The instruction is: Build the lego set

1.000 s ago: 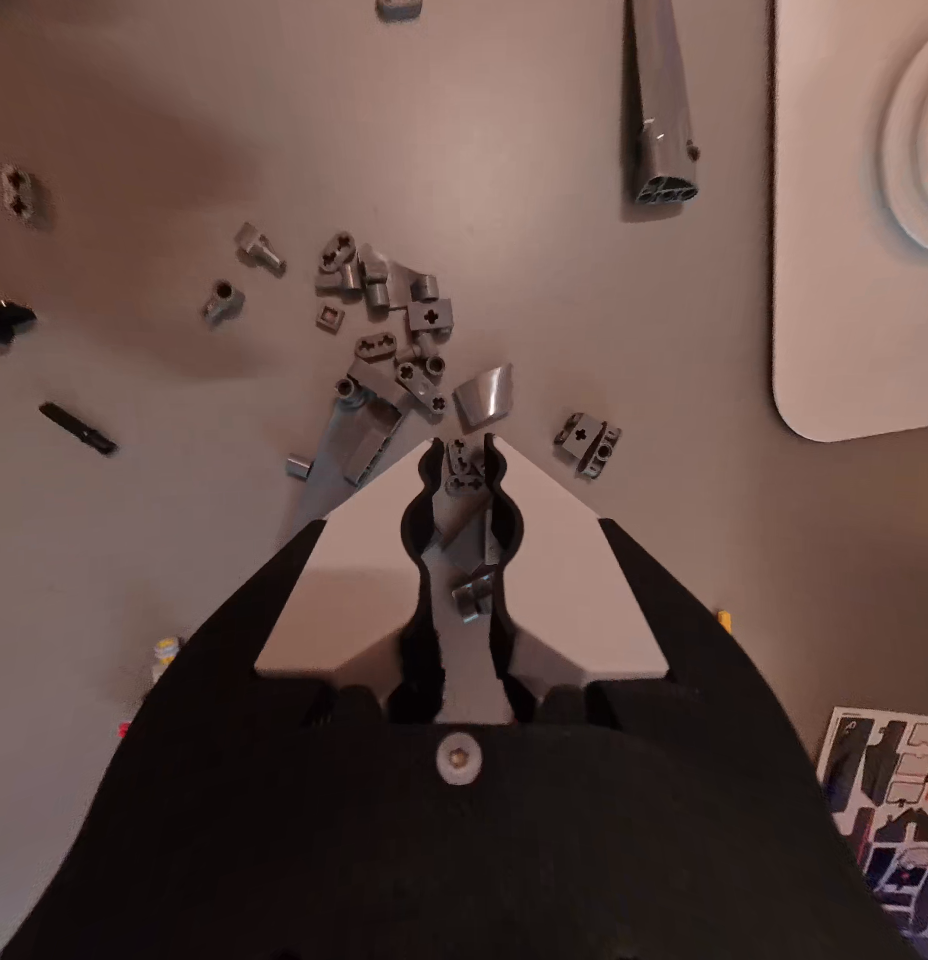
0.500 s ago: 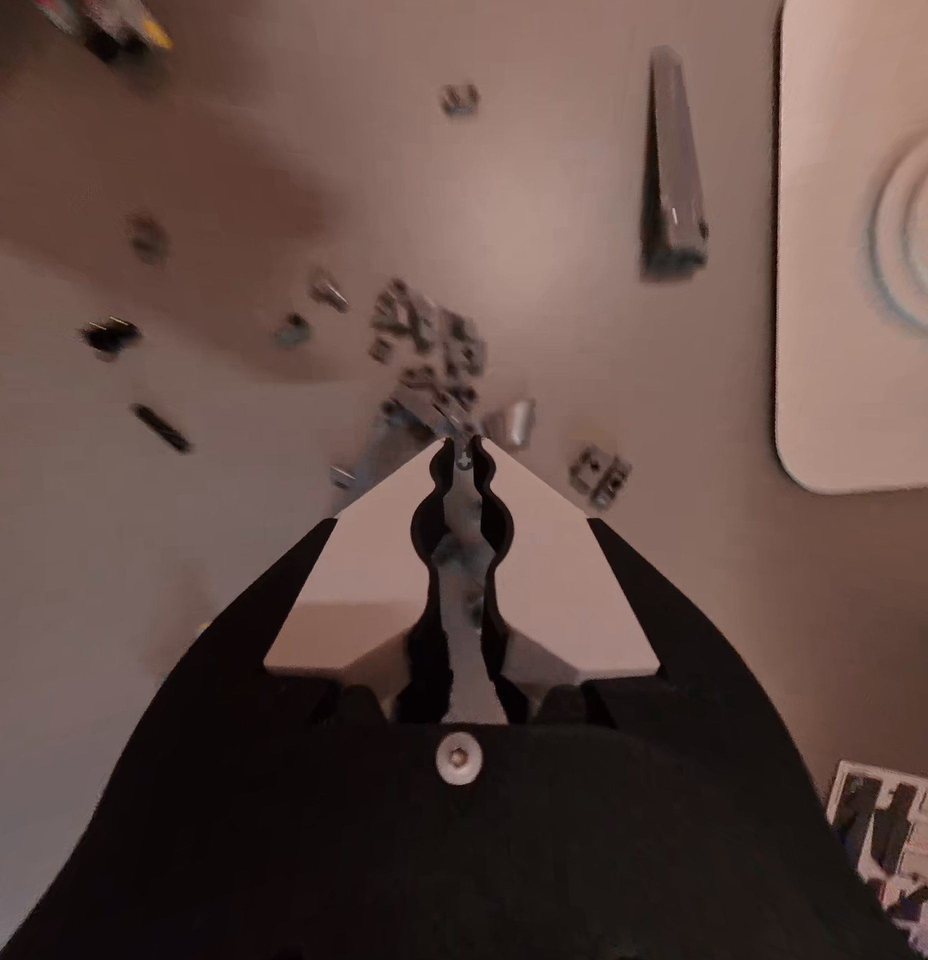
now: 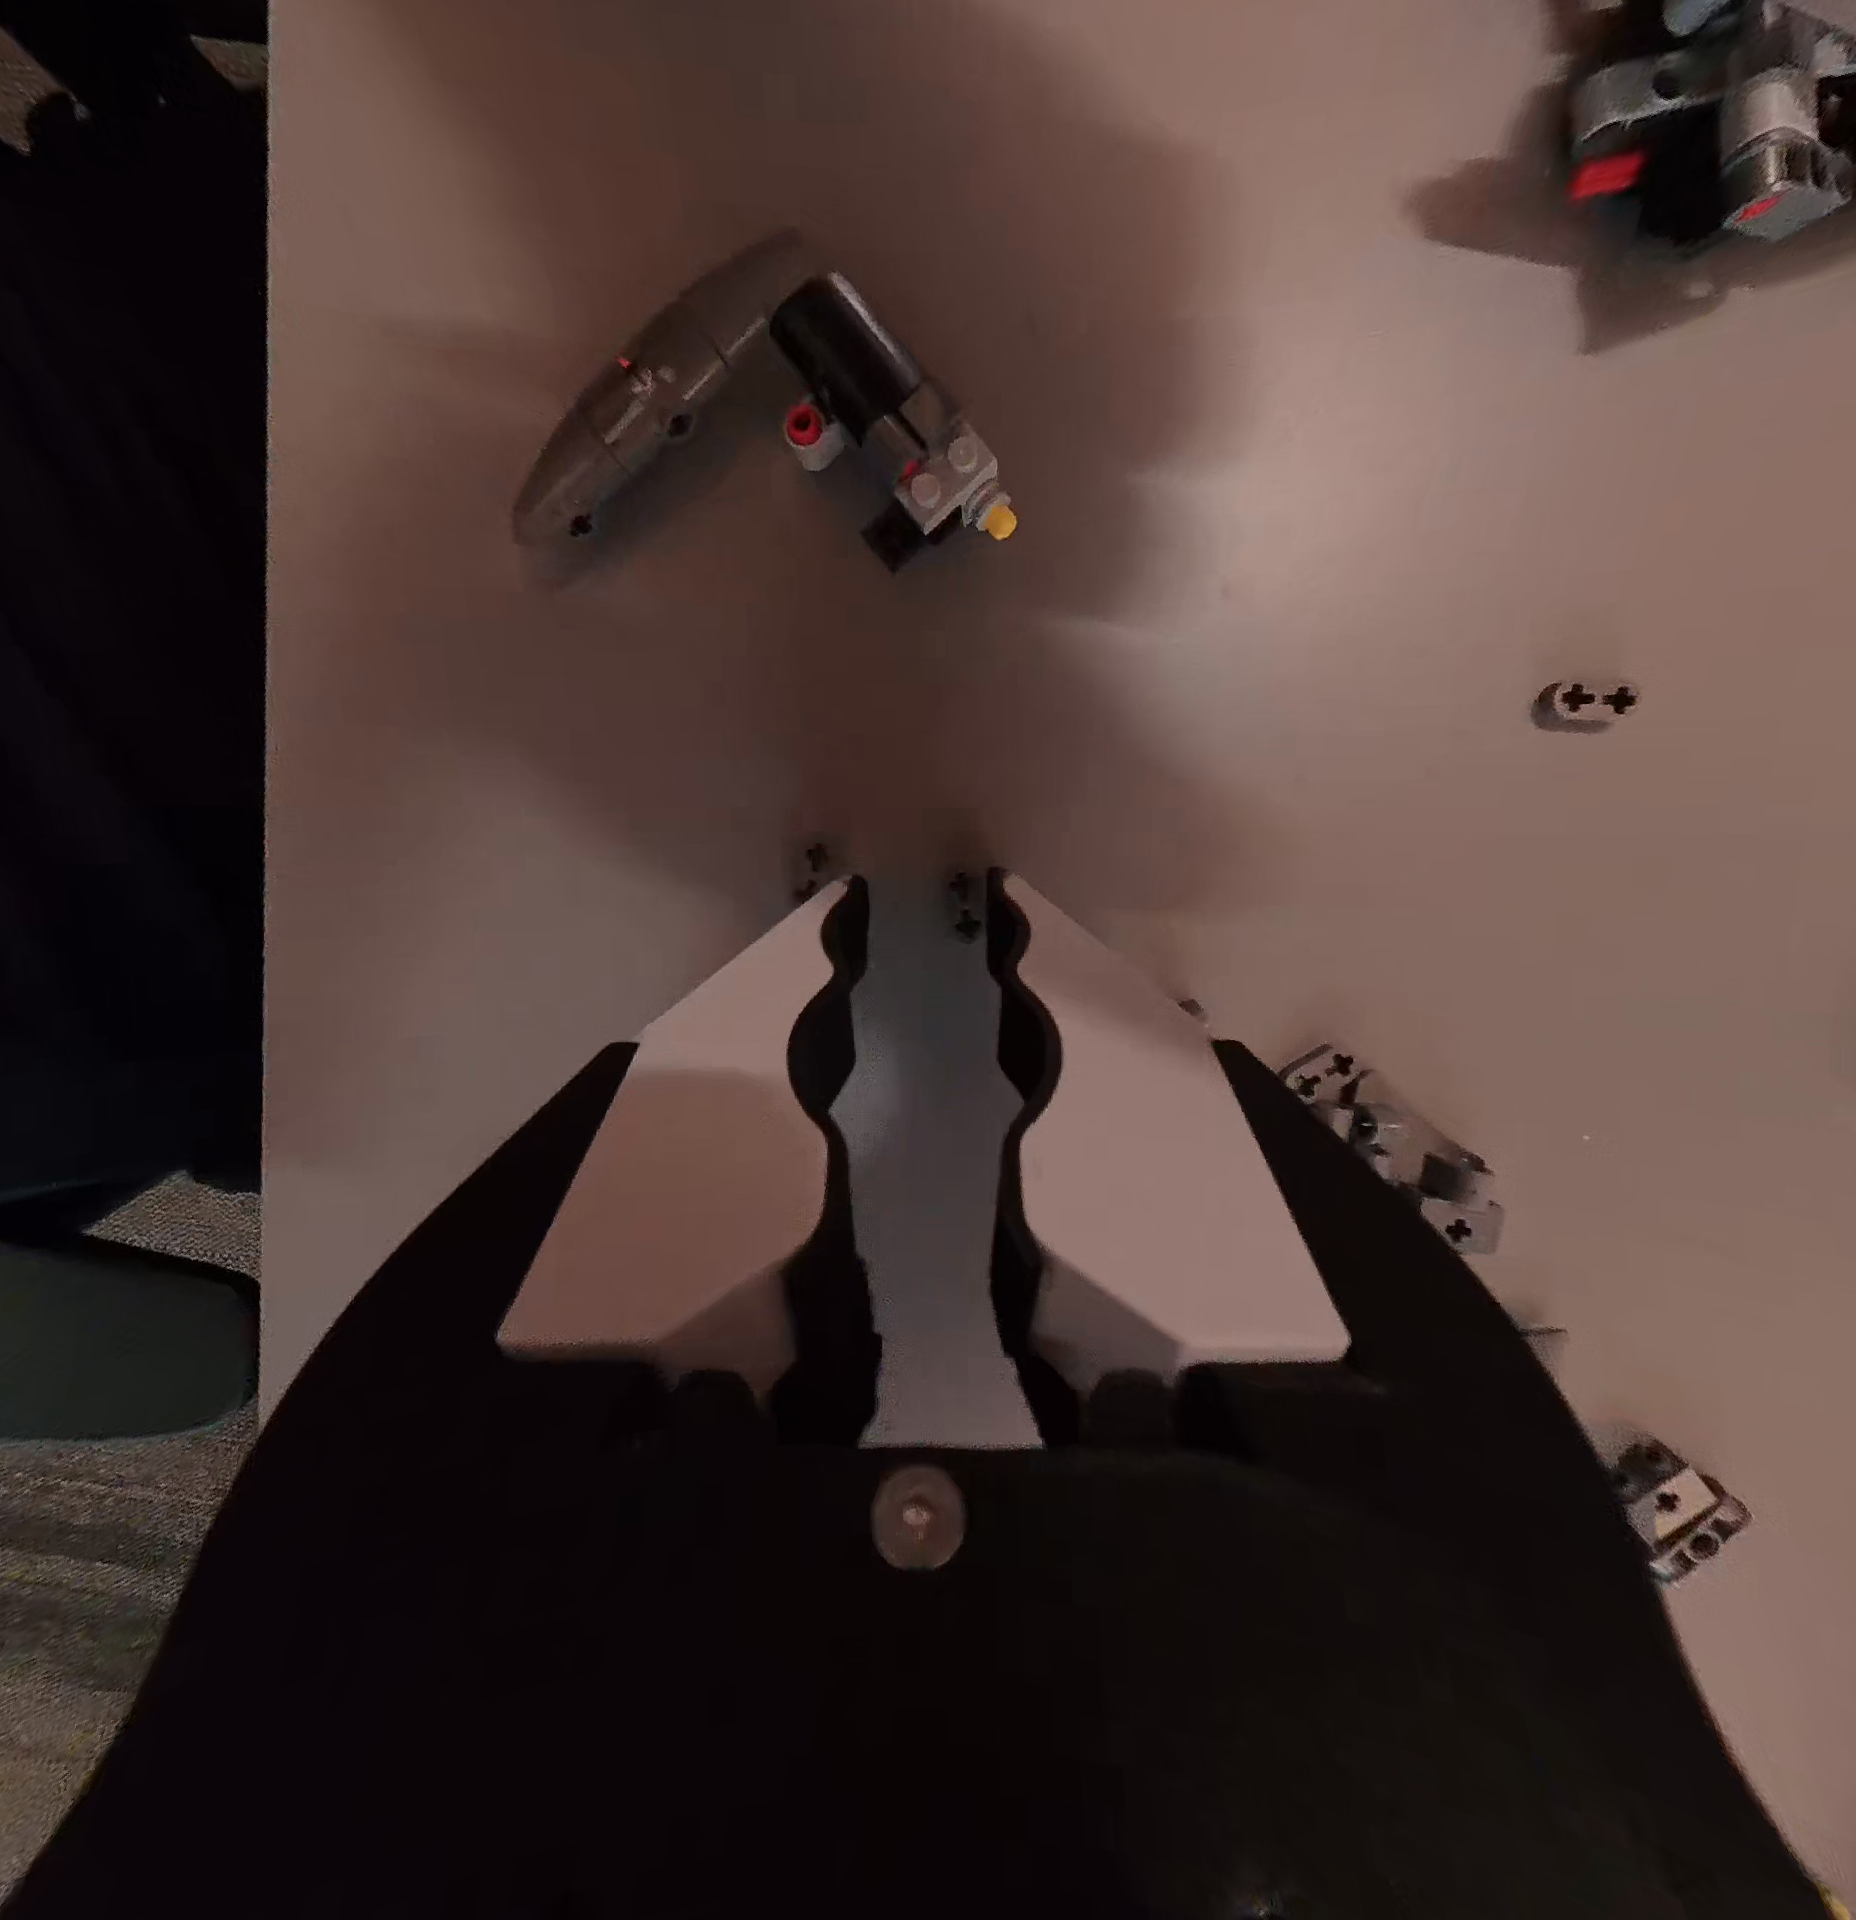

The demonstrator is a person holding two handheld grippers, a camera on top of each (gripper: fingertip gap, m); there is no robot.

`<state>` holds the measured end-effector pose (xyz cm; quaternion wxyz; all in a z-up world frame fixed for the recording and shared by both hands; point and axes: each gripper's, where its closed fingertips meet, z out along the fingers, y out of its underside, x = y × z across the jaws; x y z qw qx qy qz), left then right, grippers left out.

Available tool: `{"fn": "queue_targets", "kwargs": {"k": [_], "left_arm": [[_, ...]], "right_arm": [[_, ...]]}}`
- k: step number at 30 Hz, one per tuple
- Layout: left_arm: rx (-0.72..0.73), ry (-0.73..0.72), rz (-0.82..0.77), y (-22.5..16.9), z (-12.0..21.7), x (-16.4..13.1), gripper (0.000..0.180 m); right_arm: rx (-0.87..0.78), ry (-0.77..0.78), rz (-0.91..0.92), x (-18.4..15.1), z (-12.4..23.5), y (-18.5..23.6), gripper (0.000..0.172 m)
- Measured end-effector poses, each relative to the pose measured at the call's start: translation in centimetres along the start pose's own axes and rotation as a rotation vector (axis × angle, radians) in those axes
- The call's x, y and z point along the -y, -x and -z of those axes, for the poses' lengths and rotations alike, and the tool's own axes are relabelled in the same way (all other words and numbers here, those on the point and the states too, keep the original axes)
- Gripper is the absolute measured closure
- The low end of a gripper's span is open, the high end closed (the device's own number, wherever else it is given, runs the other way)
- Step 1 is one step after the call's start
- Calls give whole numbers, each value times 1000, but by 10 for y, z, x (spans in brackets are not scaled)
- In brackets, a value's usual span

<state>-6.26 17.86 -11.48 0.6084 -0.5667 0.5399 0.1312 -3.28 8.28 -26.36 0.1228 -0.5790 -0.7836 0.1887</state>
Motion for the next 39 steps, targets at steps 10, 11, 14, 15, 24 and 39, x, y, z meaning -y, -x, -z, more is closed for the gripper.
{"fn": "queue_targets", "kwargs": {"k": [10, 11, 14, 15, 24, 39], "left_arm": [[0, -1, 9, 1, 0, -1, 180], [-2, 2, 9, 1, -1, -2, 180], [-8, 2, 10, -1, -2, -2, 180], [-10, 1, 9, -2, -2, -1, 180], [-23, -13, 20, -9, -10, 1, 177], [-79, 32, 67, -25, -24, -8, 165]], "right_arm": [[-174, -102, -4, 15, 59, -19, 158], [-197, -113, -10, 14, 65, -19, 158], [-244, -139, -13, 9, 79, -14, 155], [-254, -148, -12, 7, 82, -11, 155], [-443, -179, 37, -8, 101, 1, 160], [-1109, -499, -81, -45, 162, -110, 168]]}}
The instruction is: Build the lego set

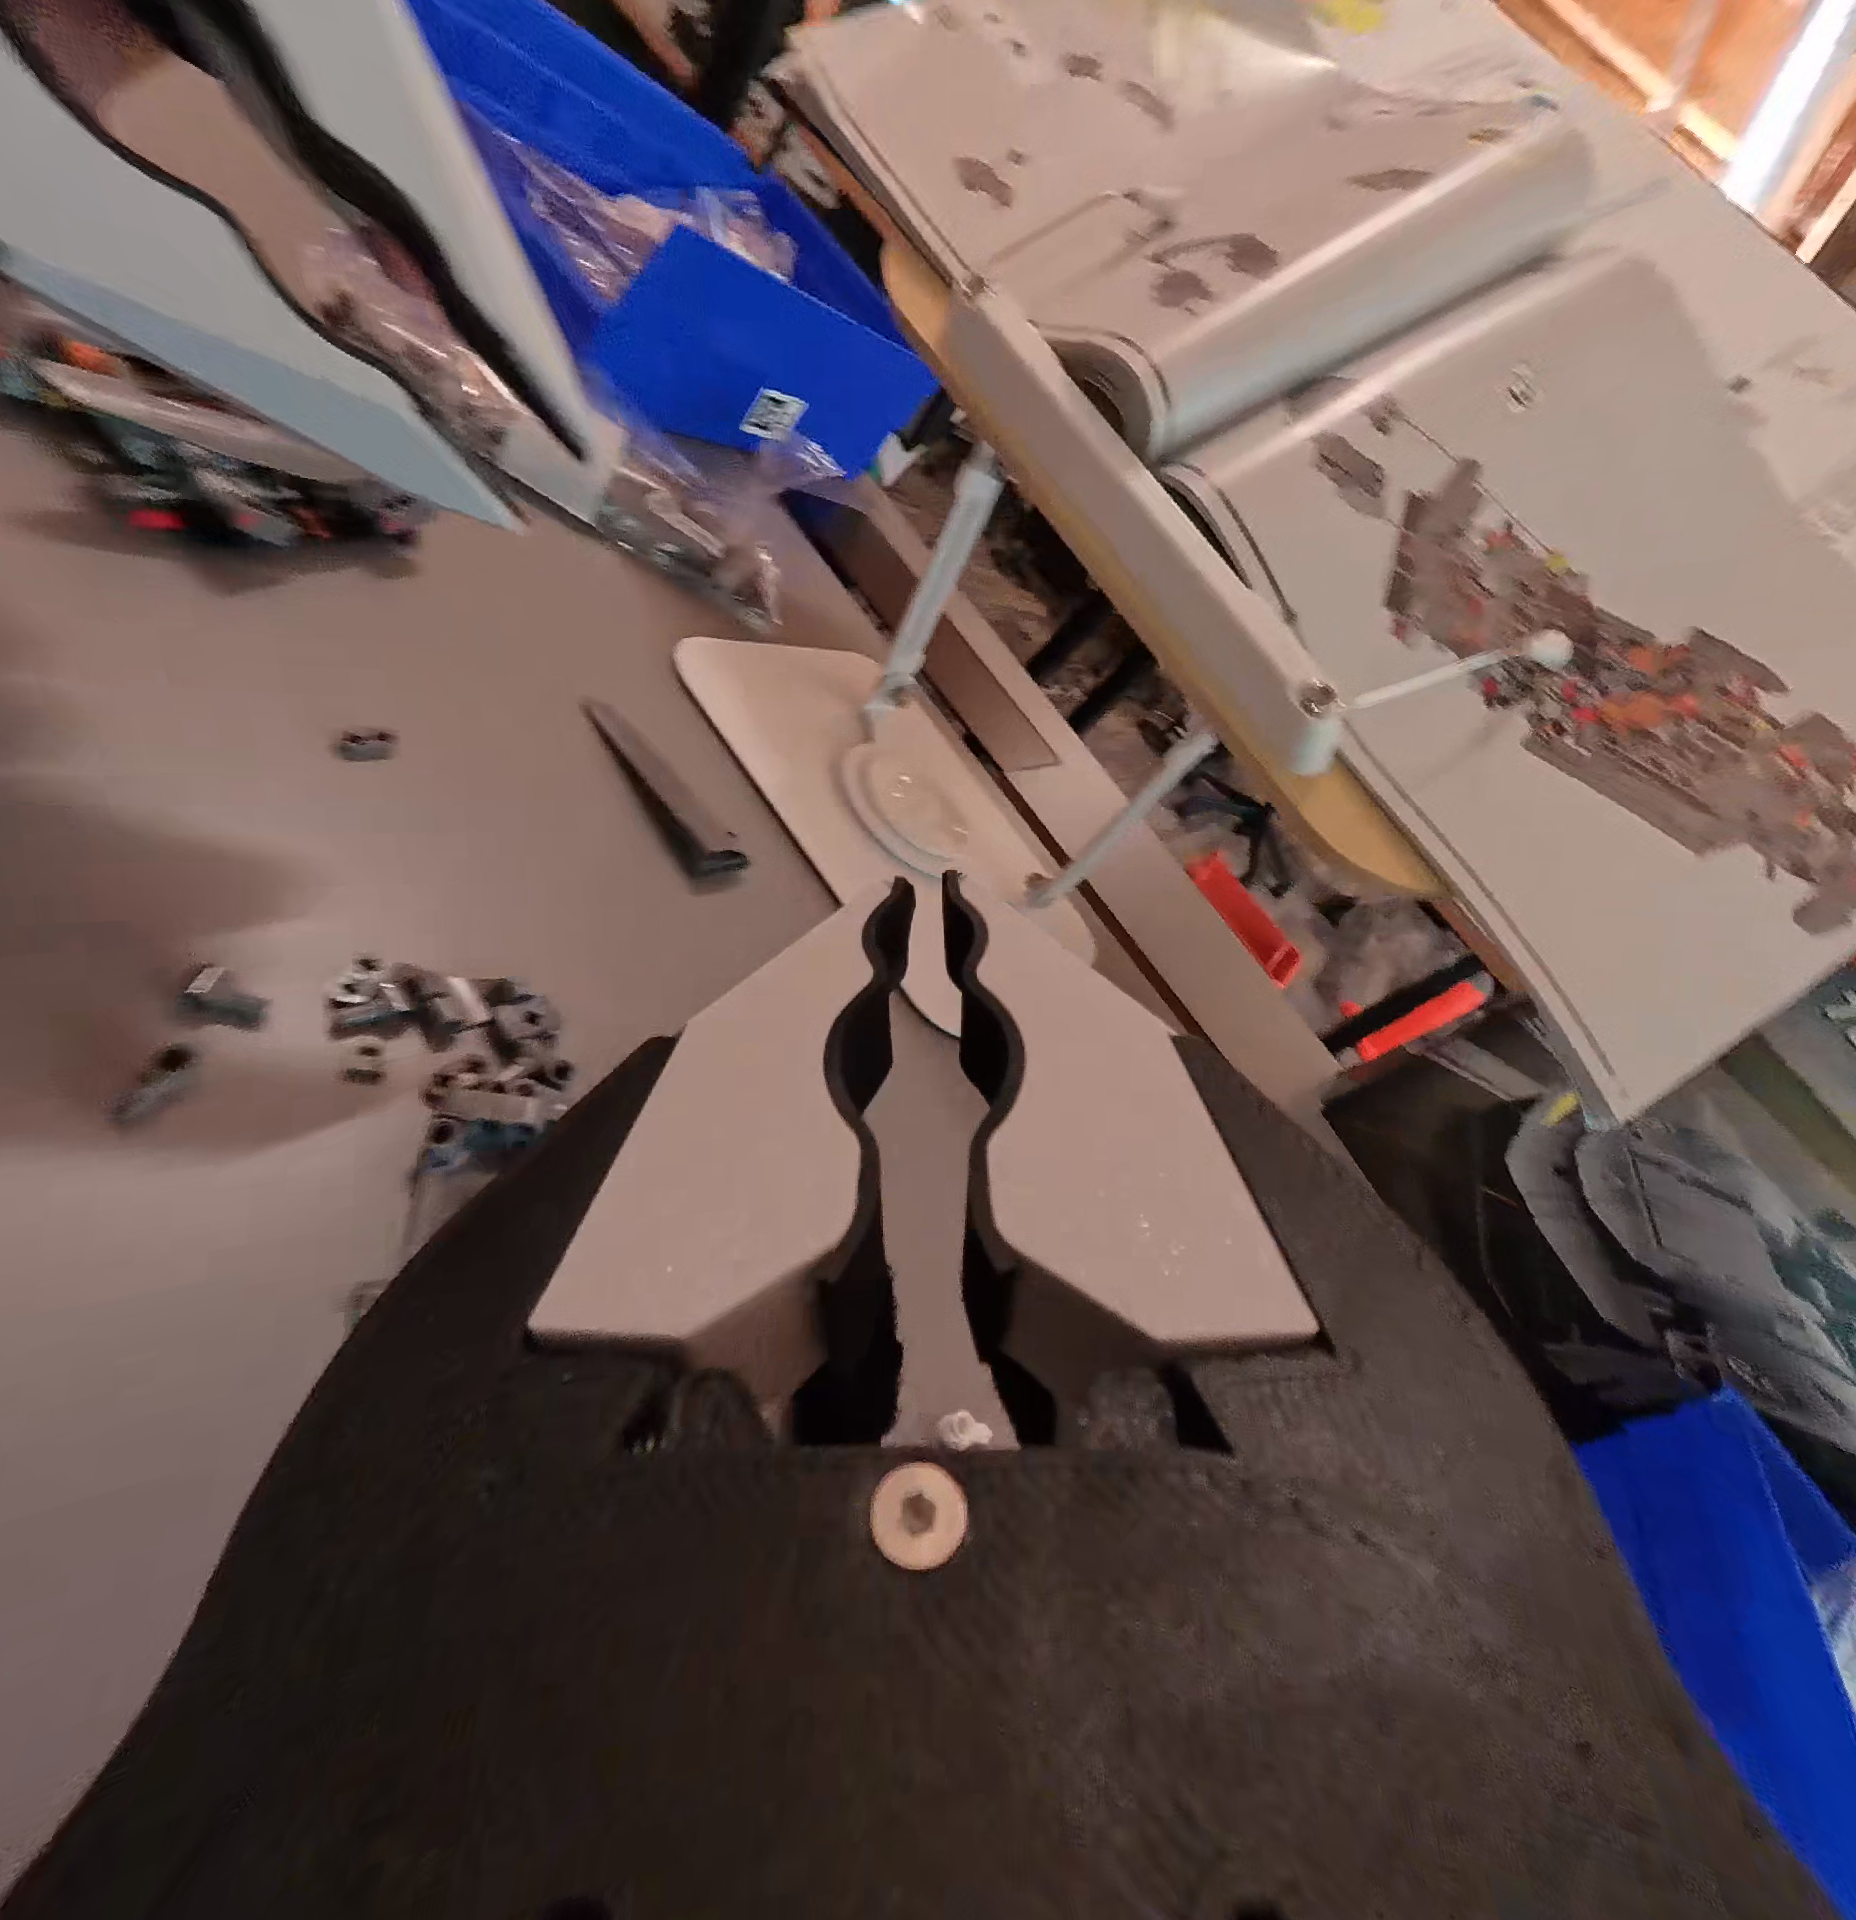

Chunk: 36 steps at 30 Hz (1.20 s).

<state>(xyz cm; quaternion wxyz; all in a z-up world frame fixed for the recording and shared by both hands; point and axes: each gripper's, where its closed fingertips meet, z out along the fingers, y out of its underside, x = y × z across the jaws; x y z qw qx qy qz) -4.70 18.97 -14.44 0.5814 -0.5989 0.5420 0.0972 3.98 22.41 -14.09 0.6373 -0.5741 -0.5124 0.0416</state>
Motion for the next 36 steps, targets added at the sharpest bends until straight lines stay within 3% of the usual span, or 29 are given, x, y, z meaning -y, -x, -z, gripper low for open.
{"fn": "queue_targets", "kwargs": {"k": [6, 36], "left_arm": [[10, 18, -38, -1, -3, -4, 180], [-3, 21, -55, -8, -7, -5, 180]], "right_arm": [[-79, 29, 58, -24, 4, -9, 170], [-125, 8, 136, -19, 10, -3, 172]]}}
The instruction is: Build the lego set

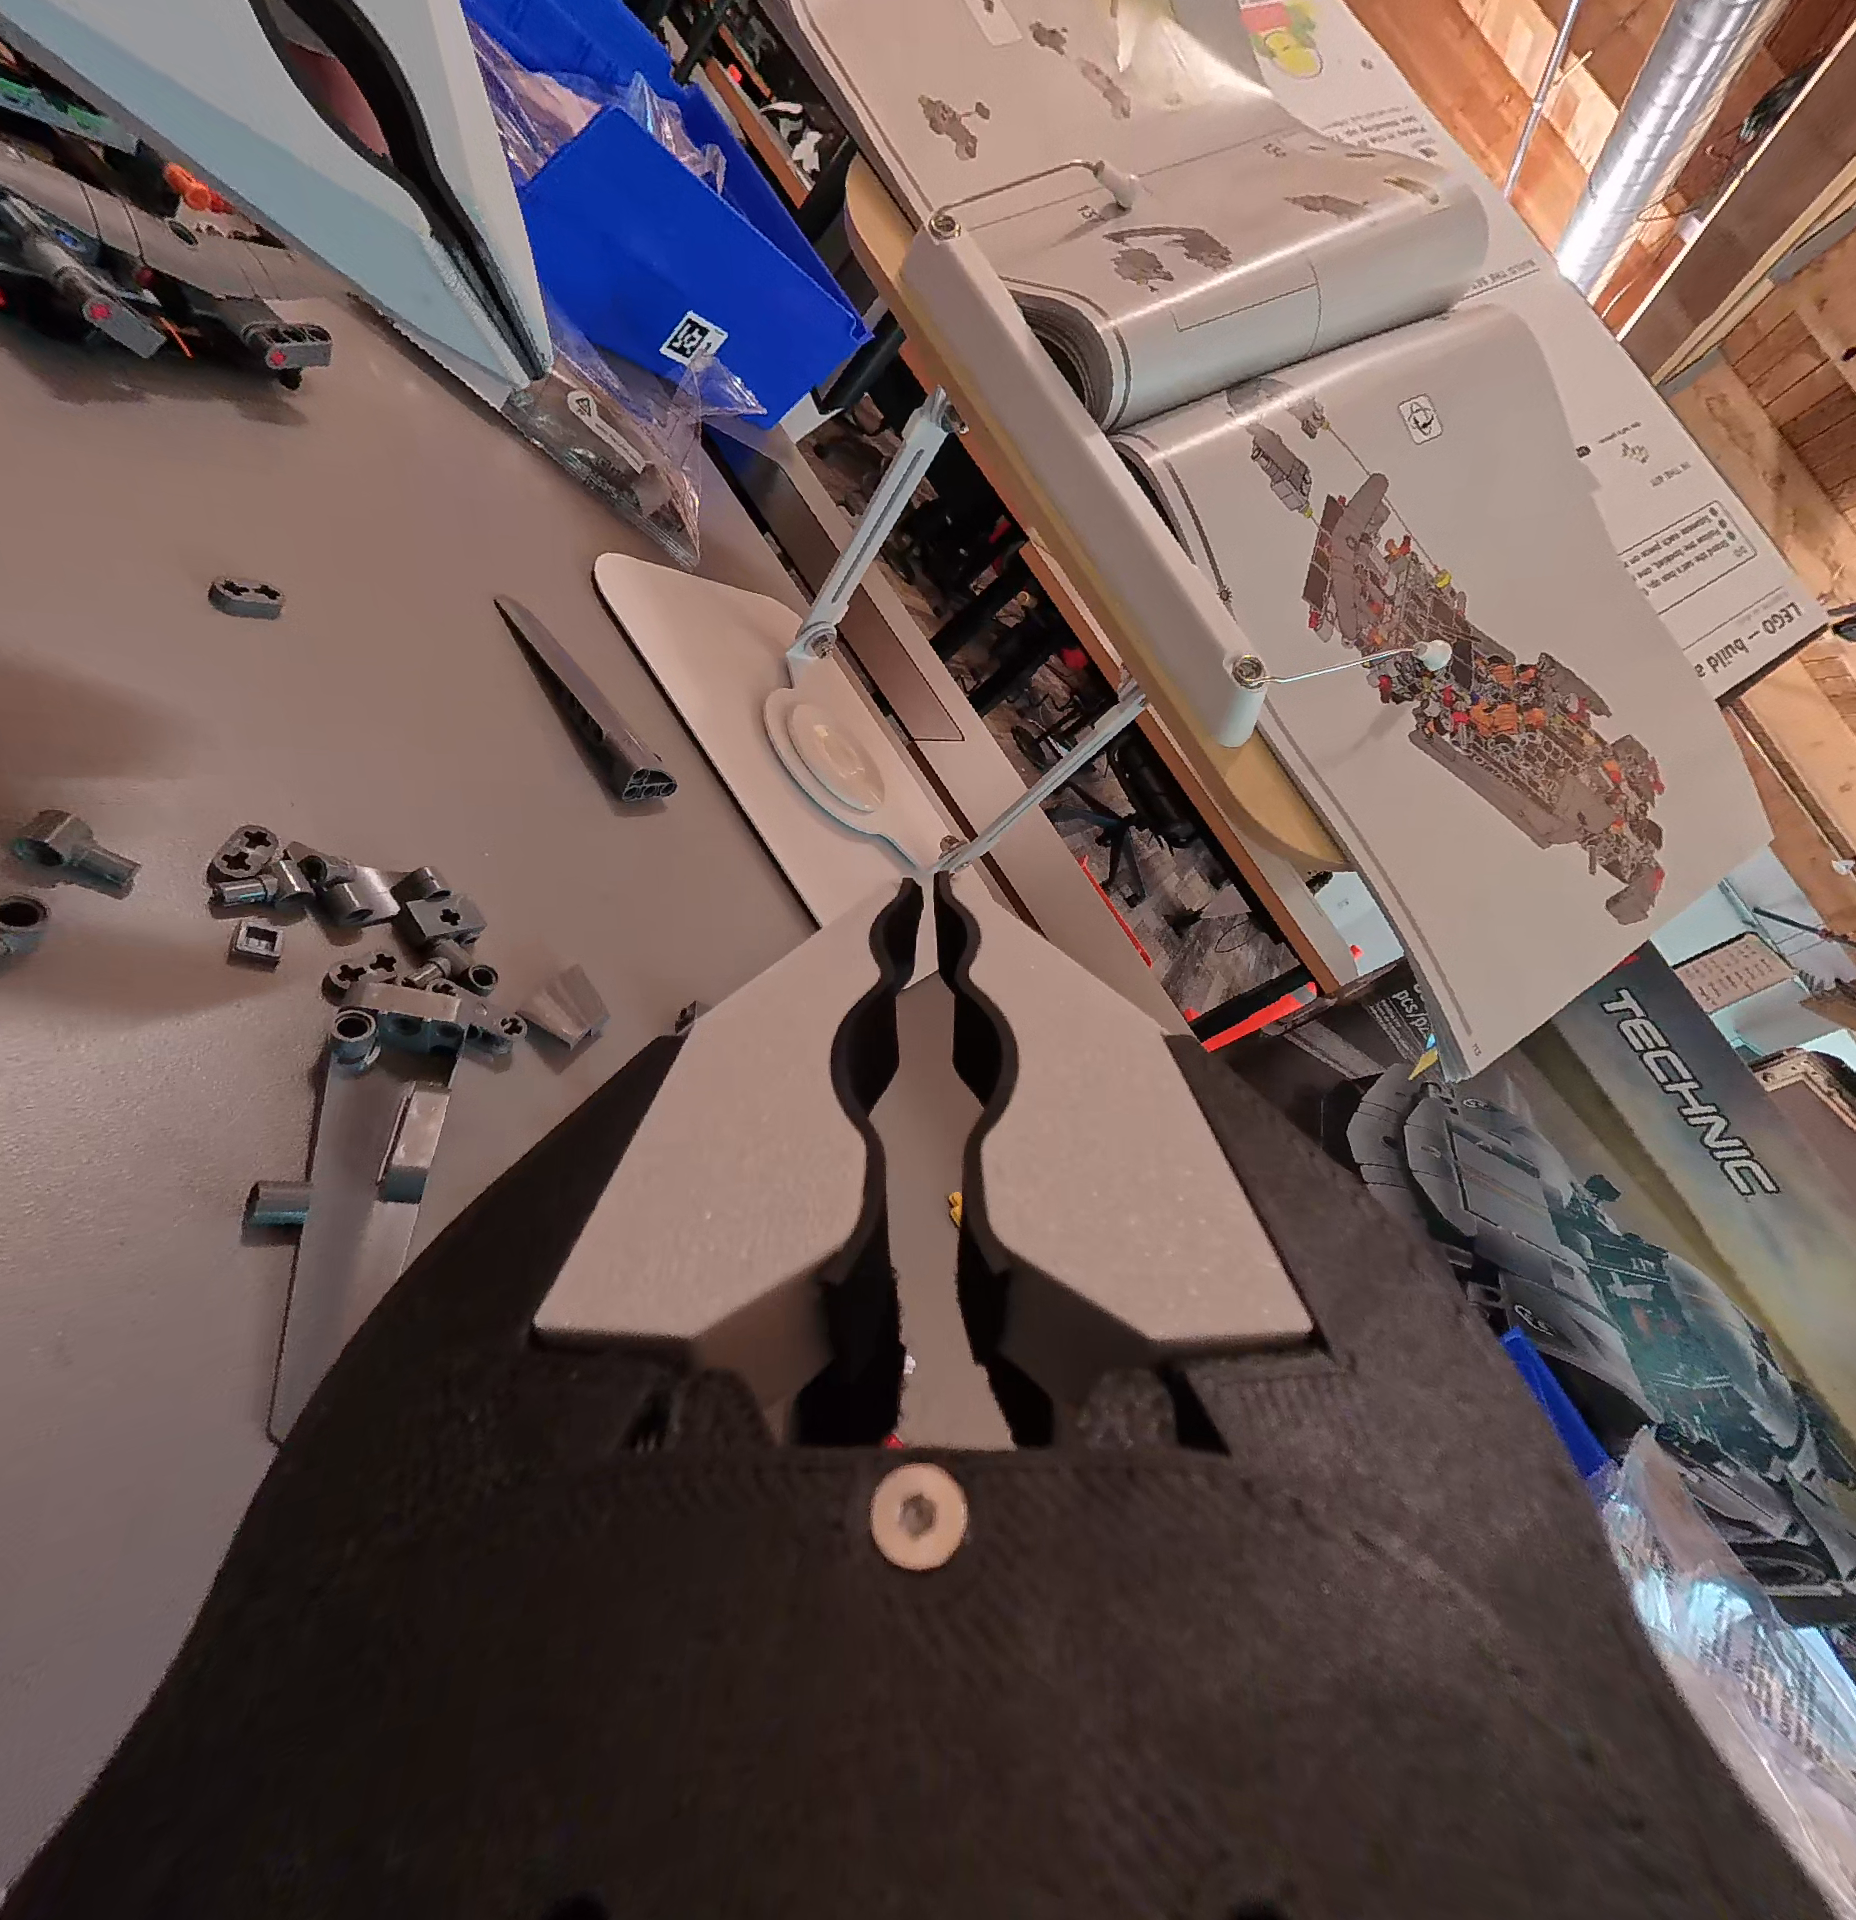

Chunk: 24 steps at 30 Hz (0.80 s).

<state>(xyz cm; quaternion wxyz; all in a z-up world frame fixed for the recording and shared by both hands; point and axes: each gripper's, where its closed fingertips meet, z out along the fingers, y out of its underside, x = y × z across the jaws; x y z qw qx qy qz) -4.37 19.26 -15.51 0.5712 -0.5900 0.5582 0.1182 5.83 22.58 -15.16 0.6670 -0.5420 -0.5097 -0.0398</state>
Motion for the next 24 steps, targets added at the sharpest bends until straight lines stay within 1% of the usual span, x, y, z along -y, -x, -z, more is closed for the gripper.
{"fn": "queue_targets", "kwargs": {"k": [21, 24], "left_arm": [[-3, 6, -1, -1, -1, -2, 180], [-3, 8, -2, -1, -2, -2, 180]], "right_arm": [[9, -1, -8, -1, 0, 0, 171], [6, -13, -17, 1, 1, -1, 165]]}}
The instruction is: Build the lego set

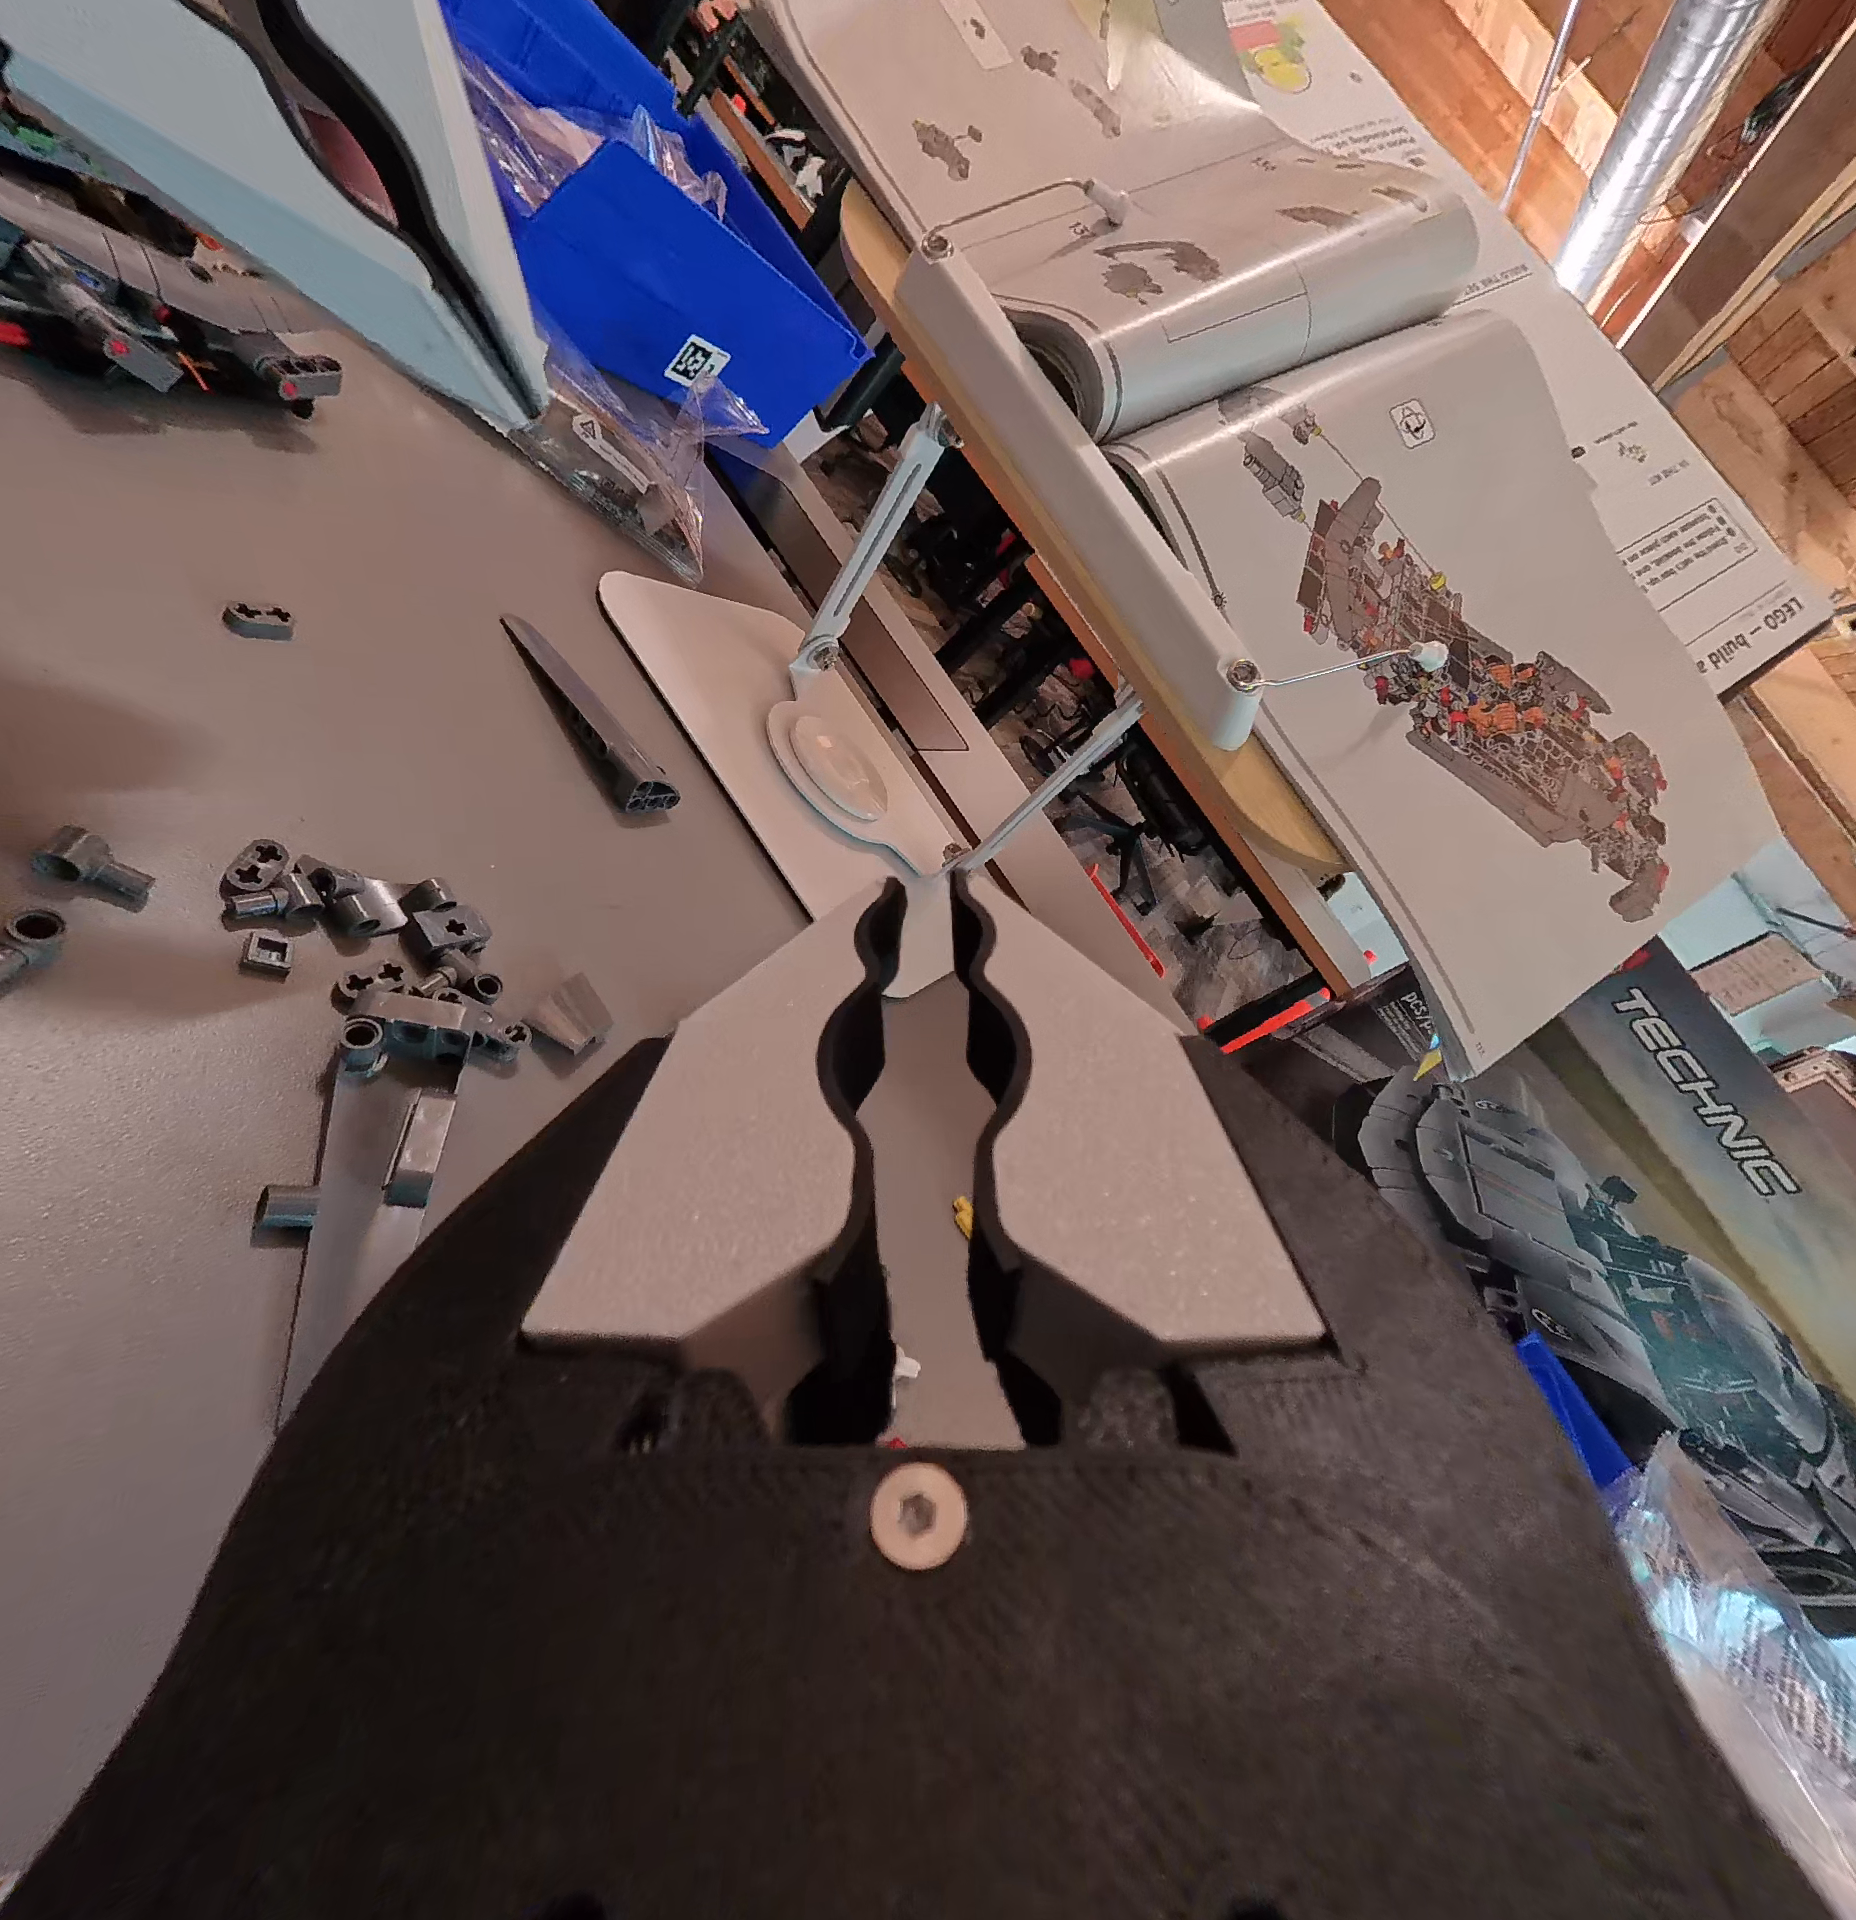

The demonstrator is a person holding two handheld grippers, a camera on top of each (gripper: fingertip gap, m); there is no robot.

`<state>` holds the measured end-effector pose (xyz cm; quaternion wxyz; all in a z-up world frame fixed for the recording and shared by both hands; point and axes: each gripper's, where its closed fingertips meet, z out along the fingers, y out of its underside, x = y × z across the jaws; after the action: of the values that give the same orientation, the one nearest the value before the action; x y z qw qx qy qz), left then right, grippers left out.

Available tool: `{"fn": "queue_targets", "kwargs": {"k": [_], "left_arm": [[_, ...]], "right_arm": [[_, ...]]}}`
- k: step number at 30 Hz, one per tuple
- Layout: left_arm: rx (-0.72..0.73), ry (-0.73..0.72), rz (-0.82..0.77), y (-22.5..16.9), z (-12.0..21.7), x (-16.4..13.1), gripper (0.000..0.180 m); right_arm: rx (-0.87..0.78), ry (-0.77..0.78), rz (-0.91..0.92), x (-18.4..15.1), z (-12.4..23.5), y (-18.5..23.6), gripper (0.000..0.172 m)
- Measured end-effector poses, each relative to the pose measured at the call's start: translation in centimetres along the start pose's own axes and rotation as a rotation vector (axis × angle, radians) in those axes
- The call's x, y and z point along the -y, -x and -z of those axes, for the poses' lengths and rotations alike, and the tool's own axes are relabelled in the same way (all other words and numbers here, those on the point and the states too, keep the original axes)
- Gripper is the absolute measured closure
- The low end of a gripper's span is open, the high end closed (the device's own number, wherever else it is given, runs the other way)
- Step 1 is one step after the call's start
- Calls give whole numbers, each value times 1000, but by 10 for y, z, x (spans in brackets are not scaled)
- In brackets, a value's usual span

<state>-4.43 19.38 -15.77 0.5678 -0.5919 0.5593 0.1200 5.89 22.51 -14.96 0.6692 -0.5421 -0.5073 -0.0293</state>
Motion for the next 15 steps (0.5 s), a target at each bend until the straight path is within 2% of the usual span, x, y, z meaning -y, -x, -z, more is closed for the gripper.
{"fn": "queue_targets", "kwargs": {"k": [6, 10, 15], "left_arm": [[-5, 3, 17, 1, -1, -4, 180], [-4, 0, 47, 5, 0, -8, 180], [-7, 5, 50, 5, -1, -8, 180]], "right_arm": [[38, -3, -108, 6, 13, -10, 148], [247, 73, -162, -3, 34, 21, 143], [499, 174, -146, -14, 65, 66, 147]]}}
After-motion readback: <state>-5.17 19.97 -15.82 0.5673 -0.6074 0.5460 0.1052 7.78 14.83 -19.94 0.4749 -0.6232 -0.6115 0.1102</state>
